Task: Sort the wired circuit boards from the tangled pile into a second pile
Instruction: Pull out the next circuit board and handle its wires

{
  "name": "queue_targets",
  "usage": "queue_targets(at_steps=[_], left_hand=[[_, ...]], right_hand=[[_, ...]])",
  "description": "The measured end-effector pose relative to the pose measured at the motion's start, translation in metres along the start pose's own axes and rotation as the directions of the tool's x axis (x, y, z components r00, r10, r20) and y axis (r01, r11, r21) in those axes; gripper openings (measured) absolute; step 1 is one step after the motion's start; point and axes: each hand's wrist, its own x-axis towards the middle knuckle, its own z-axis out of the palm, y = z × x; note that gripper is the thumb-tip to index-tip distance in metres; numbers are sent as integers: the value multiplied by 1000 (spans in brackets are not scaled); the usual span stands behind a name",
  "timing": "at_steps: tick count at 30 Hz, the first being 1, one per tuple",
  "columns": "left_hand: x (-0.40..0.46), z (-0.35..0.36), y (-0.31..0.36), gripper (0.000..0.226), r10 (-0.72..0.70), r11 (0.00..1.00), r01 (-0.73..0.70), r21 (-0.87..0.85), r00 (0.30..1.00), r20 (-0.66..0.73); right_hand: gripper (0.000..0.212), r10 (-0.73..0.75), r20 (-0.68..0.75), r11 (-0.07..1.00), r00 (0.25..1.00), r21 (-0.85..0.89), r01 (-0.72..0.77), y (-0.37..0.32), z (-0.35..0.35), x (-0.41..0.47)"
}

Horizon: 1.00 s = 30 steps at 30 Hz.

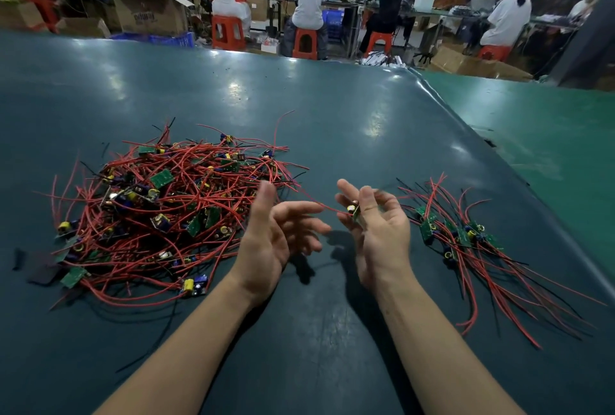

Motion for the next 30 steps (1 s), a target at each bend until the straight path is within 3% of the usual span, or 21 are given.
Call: queue_targets(at_steps=[4, 7, 10, 13, 16, 19, 21, 25, 30], left_hand=[[-5, 13, -12, 34, 92, 925, -120, 361, 991, 95], [-5, 14, -10, 25, 173, 903, -180, 389, 983, 55], [-5, 12, -7, 13, 160, 924, -139, 357, 987, -32], [-3, 10, -6, 15, 81, 965, -49, 258, 990, -113], [1, 10, -6, 20, 60, 974, -25, 223, 987, -151], [3, 9, -5, 32, 67, 970, -24, 243, 984, -168], [3, 9, -3, 39, 88, 970, -47, 236, 982, -166], [-1, 11, -5, 39, 150, 948, -131, 290, 988, -45], [2, 10, -5, 32, 140, 963, -109, 245, 984, -111]], right_hand=[[21, 28, 72, 999, 997, 17, -29, 1, -3, -7], [8, 67, 157, 998, 985, -32, -62, 7, -2, -11], [4, 72, 127, 997, 989, -26, -69, 6, -6, -10], [23, 96, 145, 992, 985, -100, -82, 3, -11, -10], [8, 82, 241, 964, 967, -265, -16, 6, -13, -15], [11, 18, 319, 913, 948, -392, 114, 7, -14, -17], [10, -9, 350, 903, 937, -399, 158, 5, -14, -18], [7, -124, 281, 883, 952, -407, 235, 5, -17, -15], [19, 36, 367, 942, 929, -324, 91, 3, -18, -16]])
